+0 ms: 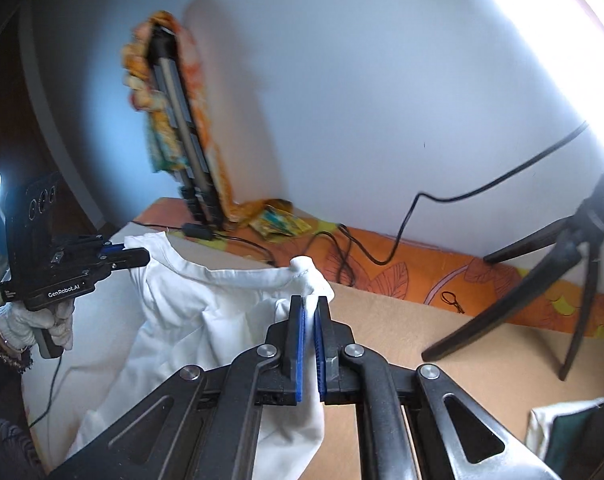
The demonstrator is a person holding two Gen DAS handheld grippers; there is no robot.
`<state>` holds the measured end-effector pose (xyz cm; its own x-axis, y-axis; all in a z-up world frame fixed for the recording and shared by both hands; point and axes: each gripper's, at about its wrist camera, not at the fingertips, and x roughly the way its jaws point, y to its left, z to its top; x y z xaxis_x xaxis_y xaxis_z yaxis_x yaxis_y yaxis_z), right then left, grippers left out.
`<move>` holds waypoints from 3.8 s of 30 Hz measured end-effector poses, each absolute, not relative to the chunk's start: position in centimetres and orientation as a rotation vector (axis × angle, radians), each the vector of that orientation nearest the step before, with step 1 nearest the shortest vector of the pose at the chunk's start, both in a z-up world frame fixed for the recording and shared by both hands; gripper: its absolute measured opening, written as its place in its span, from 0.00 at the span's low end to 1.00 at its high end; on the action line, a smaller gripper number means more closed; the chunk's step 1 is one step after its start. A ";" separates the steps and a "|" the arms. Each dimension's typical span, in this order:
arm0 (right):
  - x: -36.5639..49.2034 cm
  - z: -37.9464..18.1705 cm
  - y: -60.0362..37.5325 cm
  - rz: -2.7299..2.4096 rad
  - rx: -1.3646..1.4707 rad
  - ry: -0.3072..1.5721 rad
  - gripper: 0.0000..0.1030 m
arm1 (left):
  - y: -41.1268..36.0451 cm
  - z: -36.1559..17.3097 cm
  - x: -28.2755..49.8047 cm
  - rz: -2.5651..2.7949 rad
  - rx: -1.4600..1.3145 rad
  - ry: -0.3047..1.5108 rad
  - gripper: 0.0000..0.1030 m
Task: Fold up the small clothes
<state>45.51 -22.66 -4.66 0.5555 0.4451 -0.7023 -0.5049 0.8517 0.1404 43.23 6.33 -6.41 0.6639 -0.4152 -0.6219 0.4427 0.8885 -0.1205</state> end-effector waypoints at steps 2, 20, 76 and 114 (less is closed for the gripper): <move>43.9 -3.5 -23.0 0.567 -0.079 0.795 0.02 | 6.1 -5.5 41.4 -0.487 0.051 0.679 0.06; 23.8 -7.1 -26.6 0.586 -0.111 0.819 0.02 | 4.6 -9.5 21.4 -0.510 0.164 0.707 0.06; 19.5 -15.9 -32.6 0.565 0.512 1.220 0.07 | 11.0 -16.4 17.5 -0.470 -0.422 1.016 0.04; 22.9 -13.9 -22.4 0.598 -0.205 1.052 0.25 | 1.3 -15.2 21.5 -0.631 0.012 0.999 0.07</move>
<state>22.90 -22.41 -13.95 0.3556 0.3640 -0.8609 -0.5534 0.8242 0.1199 21.49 1.26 -15.23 0.3791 -0.4889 -0.7857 0.4996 0.8228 -0.2710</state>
